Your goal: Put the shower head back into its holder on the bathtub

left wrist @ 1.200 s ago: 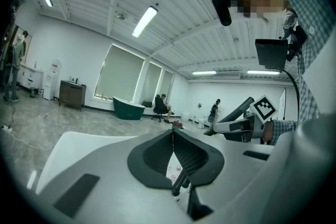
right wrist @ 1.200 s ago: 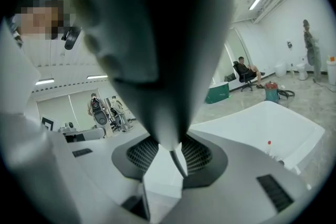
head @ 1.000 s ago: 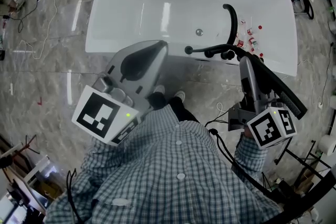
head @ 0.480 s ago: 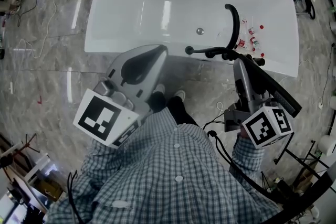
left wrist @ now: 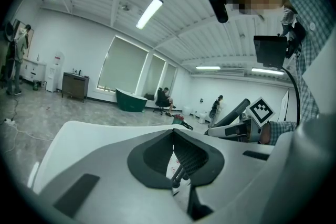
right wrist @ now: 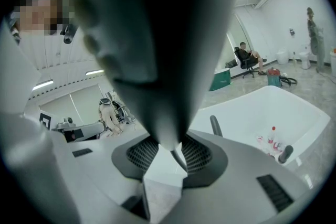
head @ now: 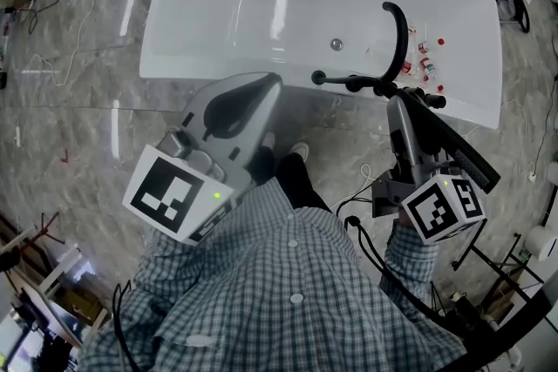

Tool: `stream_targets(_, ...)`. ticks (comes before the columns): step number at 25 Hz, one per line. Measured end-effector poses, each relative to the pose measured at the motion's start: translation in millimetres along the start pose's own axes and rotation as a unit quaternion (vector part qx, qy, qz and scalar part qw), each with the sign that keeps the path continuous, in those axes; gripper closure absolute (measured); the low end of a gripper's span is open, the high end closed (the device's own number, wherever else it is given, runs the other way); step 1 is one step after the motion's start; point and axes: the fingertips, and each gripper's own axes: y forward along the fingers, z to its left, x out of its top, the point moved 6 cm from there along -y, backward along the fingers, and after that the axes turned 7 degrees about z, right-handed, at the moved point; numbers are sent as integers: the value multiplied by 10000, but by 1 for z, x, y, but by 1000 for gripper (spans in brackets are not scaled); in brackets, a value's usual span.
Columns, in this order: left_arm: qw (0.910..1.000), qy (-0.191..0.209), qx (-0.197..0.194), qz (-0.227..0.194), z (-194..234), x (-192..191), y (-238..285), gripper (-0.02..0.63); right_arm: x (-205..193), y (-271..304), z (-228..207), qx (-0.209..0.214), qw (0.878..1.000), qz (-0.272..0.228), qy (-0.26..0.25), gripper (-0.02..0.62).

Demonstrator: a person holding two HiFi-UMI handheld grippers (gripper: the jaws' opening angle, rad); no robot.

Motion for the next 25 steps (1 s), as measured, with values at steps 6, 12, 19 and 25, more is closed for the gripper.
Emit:
stream_targets(6,9999,-71,2,122,0,-8,5,597,-9,9,-5,-1,9999,144,-19,460)
stream_targets(12,9999,-75,-25,151,3,-14,6,597,-20,21,-12,-20,9996,279,48,460)
stream_targets(19,9995,-128,24,280,7,-23,7,597,-31,34,-19,-64,9991,422,88,460)
stream_targets(25,9988,-230,87,415,16,-31,13,597,-39,49,-23,-87,9986,504,100,460)
